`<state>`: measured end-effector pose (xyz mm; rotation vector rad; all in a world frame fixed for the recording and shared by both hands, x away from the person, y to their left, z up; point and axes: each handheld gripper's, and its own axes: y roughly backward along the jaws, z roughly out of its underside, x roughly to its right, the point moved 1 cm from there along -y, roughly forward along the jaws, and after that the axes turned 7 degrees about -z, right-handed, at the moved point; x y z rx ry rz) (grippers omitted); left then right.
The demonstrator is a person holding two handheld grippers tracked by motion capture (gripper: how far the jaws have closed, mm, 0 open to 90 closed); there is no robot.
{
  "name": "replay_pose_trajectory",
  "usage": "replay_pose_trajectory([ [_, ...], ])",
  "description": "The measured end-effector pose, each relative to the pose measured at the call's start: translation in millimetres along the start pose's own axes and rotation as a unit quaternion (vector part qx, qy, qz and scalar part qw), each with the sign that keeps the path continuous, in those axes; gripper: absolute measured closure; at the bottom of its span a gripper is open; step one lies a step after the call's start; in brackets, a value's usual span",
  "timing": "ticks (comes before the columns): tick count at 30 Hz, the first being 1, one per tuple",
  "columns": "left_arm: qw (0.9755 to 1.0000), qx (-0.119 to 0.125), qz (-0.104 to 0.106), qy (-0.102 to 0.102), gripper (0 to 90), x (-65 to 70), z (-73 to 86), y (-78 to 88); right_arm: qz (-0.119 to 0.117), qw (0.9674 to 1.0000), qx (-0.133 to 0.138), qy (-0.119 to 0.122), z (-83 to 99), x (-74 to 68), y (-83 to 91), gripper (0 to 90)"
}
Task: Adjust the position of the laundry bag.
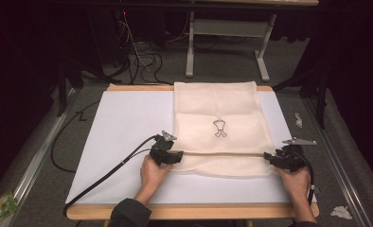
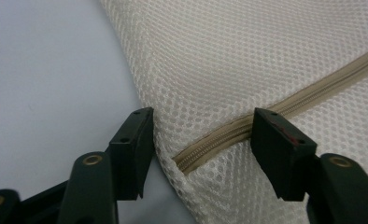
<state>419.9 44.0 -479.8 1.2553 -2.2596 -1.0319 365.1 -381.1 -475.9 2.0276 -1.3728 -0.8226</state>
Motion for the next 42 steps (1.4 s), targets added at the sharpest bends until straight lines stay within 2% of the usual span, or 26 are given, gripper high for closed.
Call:
replay_pose_trajectory([
  [3,0.9999,0.004,0.013,0.005,51.8,-1.1,-1.8,0.2,-0.006,0.9999,-0.007,0.007,-0.8,1.3,1.0,50.7],
  [5,0.9998,0.009,0.016,0.003,59.3,-0.4,-1.4,-0.1,-0.002,0.9999,-0.01,0.012,-1.3,0.5,1.6,59.3],
  [6,0.9997,0.011,0.023,0.004,64.6,0.7,-0.9,0.1,-0.007,0.9998,-0.007,0.015,-0.8,0.4,2.0,63.9],
  [7,0.9997,0.011,0.023,0.004,66.8,0.7,-0.9,0.1,-0.007,0.9998,-0.007,0.015,-0.8,0.4,2.0,63.9],
  [8,0.9993,0.012,0.036,0.006,69.5,0.0,-1.7,1.0,-0.009,0.9998,-0.002,0.017,0.0,0.8,1.8,67.3],
  [9,0.9993,0.012,0.036,0.006,72.5,0.0,-1.7,1.0,-0.009,0.9998,-0.002,0.017,0.0,0.8,1.8,67.3],
  [14,0.9983,0.018,0.055,0.01,78.7,-1.8,-3.8,2.8,-0.024,0.9993,0.005,0.028,-1.7,-1.3,3.1,82.0],
  [18,0.9976,0.03,0.062,0.008,79.7,-3.7,-5.7,7.7,-0.026,0.9992,0.008,0.031,-2.7,-1.4,4.0,83.3],
  [27,0.9972,0.047,0.058,0.003,79.3,-12.2,-10.2,22.2,-0.036,0.9986,0.02,0.033,-3.8,-8.4,4.1,83.7],
  [30,0.9966,0.058,0.059,0.005,79.3,-15.3,-8.0,27.9,-0.043,0.9983,0.017,0.036,-4.0,-11.2,2.5,83.8],
  [32,0.9966,0.058,0.058,0.006,79.3,-18.5,-5.6,30.0,-0.046,0.9978,0.022,0.043,-5.4,-13.4,2.6,83.8],
  [35,0.9973,0.052,0.051,0.002,79.3,-23.0,-3.0,31.8,-0.054,0.9974,0.031,0.036,-4.6,-19.4,2.5,83.8],
  [37,0.9975,0.051,0.05,0.001,79.3,-26.1,-1.8,34.2,-0.058,0.997,0.033,0.04,-3.9,-22.4,1.5,83.8],
  [42,0.9967,0.064,0.049,0.012,78.9,-33.5,3.9,40.5,-0.073,0.9956,0.041,0.041,-4.7,-29.1,1.5,83.8],
])
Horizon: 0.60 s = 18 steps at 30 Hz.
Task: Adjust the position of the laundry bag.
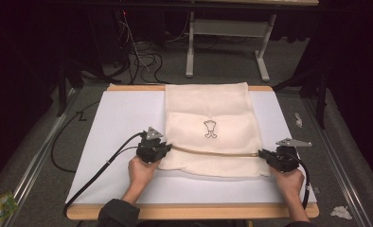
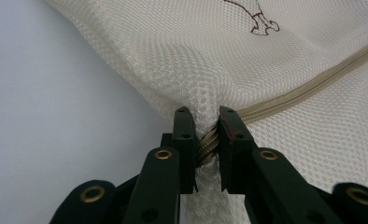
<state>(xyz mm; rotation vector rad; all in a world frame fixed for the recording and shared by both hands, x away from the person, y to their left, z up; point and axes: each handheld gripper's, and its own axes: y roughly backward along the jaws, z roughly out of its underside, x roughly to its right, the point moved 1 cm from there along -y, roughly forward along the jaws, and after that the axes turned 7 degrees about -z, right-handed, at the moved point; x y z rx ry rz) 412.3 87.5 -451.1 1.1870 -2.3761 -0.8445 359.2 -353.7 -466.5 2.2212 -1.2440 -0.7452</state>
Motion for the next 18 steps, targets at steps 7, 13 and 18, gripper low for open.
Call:
replay_pose_trajectory([
  [7,0.9999,-0.002,0.0,0.017,78.4,-16.8,13.7,8.4,-0.017,0.9998,0.006,0.009,-3.8,-14.5,-5.0,83.7],
  [13,0.9999,0.006,-0.01,0.011,78.1,-24.0,18.2,22.3,-0.026,0.9993,0.006,0.028,-6.3,-27.0,-12.2,83.8],
  [18,0.9996,0.008,-0.009,0.024,77.7,-30.8,25.1,26.6,-0.035,0.999,0.008,0.028,-7.5,-33.5,-14.2,83.7],
])
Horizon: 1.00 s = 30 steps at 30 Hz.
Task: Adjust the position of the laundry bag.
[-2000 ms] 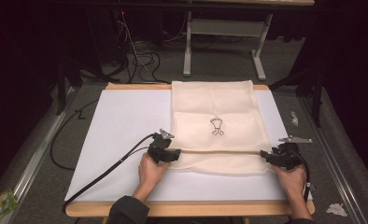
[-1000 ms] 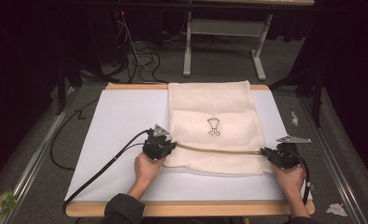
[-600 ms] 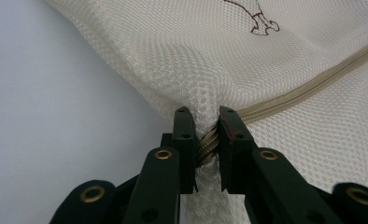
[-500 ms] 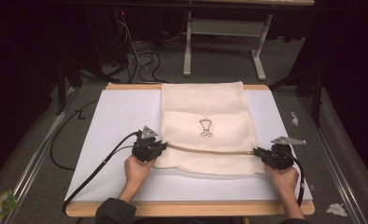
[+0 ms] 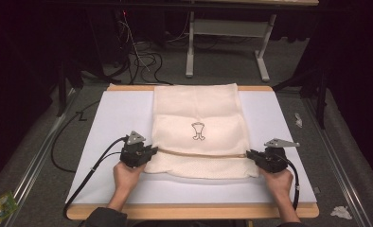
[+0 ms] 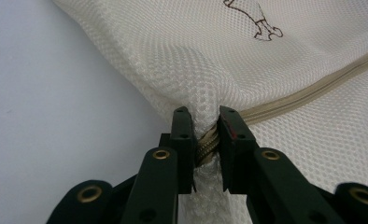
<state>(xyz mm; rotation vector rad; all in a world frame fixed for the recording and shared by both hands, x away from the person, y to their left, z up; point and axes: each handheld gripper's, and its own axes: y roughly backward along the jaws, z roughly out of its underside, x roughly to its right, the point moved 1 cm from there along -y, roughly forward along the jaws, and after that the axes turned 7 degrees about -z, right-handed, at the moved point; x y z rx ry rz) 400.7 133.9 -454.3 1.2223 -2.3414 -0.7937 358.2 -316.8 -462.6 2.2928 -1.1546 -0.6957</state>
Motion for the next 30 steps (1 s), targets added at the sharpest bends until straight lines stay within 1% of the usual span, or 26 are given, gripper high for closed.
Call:
replay_pose_trajectory([
  [5,1.0,-0.005,-0.001,0.004,77.5,-5.6,4.3,7.1,-0.005,1.0,0.0,0.003,1.7,-10.2,-3.7,83.7],
  [6,1.0,-0.007,-0.004,0.0,77.4,-6.3,5.3,8.6,-0.006,1.0,0.002,0.005,1.8,-11.3,-3.9,83.7],
  [9,1.0,-0.008,-0.004,0.0,77.1,-7.8,10.2,12.5,-0.011,0.9999,0.005,0.005,2.8,-15.7,-4.4,83.7],
  [12,0.9999,-0.006,-0.002,0.011,76.7,-11.4,15.3,15.2,-0.016,0.9998,0.004,0.008,4.1,-20.9,-5.8,83.7],
  [14,0.9999,-0.009,-0.003,0.012,76.6,-12.6,17.5,17.1,-0.017,0.9998,0.005,0.007,4.8,-22.7,-6.0,83.7],
  [17,0.9998,-0.016,-0.006,0.006,76.5,-12.7,19.5,21.7,-0.021,0.9997,0.008,0.009,7.4,-25.6,-6.9,83.6],
  [19,0.9998,-0.016,-0.008,0.001,76.3,-12.2,20.8,24.8,-0.024,0.9996,0.011,0.008,10.2,-28.5,-6.9,83.5],
  [22,0.9998,-0.012,-0.017,-0.005,75.8,-11.2,25.4,28.3,-0.028,0.9995,0.013,0.007,13.4,-31.0,-6.8,83.5],
  [23,0.9997,-0.011,-0.02,-0.005,75.8,-11.1,27.7,28.5,-0.026,0.9995,0.012,0.008,14.1,-32.4,-7.0,83.5],
  [24,0.9997,-0.011,-0.021,-0.005,75.8,-11.2,29.4,28.7,-0.023,0.9995,0.011,0.015,14.7,-34.5,-7.7,83.5],
  [27,0.9997,-0.013,-0.021,-0.001,75.7,-12.1,33.6,30.0,-0.017,0.9996,0.007,0.023,16.4,-40.2,-7.7,83.5],
  [30,0.9997,-0.016,-0.02,-0.001,75.5,-12.4,37.4,33.1,-0.021,0.9995,0.006,0.025,19.6,-43.1,-7.2,83.3],
])
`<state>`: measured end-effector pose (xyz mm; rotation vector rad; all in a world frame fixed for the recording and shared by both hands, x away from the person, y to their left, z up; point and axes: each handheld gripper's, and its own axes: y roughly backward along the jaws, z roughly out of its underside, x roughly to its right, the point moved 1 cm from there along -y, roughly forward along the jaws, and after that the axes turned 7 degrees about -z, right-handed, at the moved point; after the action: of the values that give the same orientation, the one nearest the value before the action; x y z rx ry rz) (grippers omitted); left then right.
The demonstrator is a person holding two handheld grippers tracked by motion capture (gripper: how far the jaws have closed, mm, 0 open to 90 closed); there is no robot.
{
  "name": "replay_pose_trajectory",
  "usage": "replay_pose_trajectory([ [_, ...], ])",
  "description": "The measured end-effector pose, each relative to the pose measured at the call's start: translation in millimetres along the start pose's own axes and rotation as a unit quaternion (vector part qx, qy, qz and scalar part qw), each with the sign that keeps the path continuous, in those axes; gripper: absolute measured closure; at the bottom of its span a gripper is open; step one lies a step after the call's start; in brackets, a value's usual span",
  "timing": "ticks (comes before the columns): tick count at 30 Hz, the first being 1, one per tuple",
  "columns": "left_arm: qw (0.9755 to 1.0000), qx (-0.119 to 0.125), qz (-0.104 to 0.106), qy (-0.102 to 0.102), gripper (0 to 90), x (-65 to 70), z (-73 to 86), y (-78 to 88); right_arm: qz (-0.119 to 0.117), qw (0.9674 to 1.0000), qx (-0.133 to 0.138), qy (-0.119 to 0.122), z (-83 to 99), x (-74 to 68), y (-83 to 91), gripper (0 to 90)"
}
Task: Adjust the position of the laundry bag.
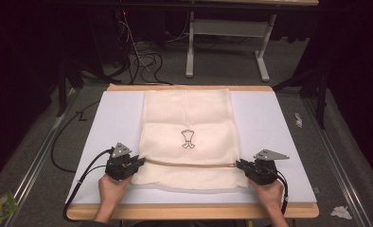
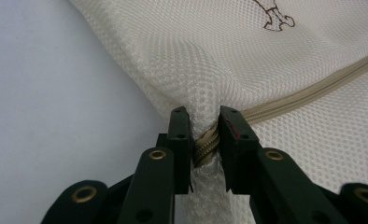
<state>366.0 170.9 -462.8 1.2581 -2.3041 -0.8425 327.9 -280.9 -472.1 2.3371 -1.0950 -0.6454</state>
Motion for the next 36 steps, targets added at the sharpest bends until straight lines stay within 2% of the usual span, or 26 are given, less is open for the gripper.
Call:
replay_pose_trajectory([
  [5,0.9999,-0.005,-0.011,-0.008,75.2,3.3,8.6,1.6,-0.003,1.0,0.001,0.003,5.4,-4.2,0.6,82.9],
  [14,0.9999,-0.005,-0.008,0.007,74.1,2.1,20.5,8.9,-0.001,0.9999,-0.008,0.014,9.0,-14.3,3.3,82.1],
  [17,0.9997,-0.015,-0.017,-0.003,72.9,3.5,23.9,5.2,0.003,0.9999,-0.008,0.012,10.7,-14.4,2.2,81.6],
  [22,0.9993,-0.018,-0.031,-0.014,71.7,6.7,25.3,3.8,0.007,0.9998,-0.016,0.008,12.6,-12.9,-0.7,81.1],
  [27,0.9989,-0.019,-0.039,-0.017,69.7,7.0,27.6,2.1,0.009,0.9998,-0.017,0.008,13.6,-12.3,-1.4,79.5],
  [36,0.9989,-0.023,-0.038,-0.017,68.4,7.7,25.9,3.2,0.013,0.9998,-0.015,-0.001,14.4,-10.7,-0.3,74.5],
])
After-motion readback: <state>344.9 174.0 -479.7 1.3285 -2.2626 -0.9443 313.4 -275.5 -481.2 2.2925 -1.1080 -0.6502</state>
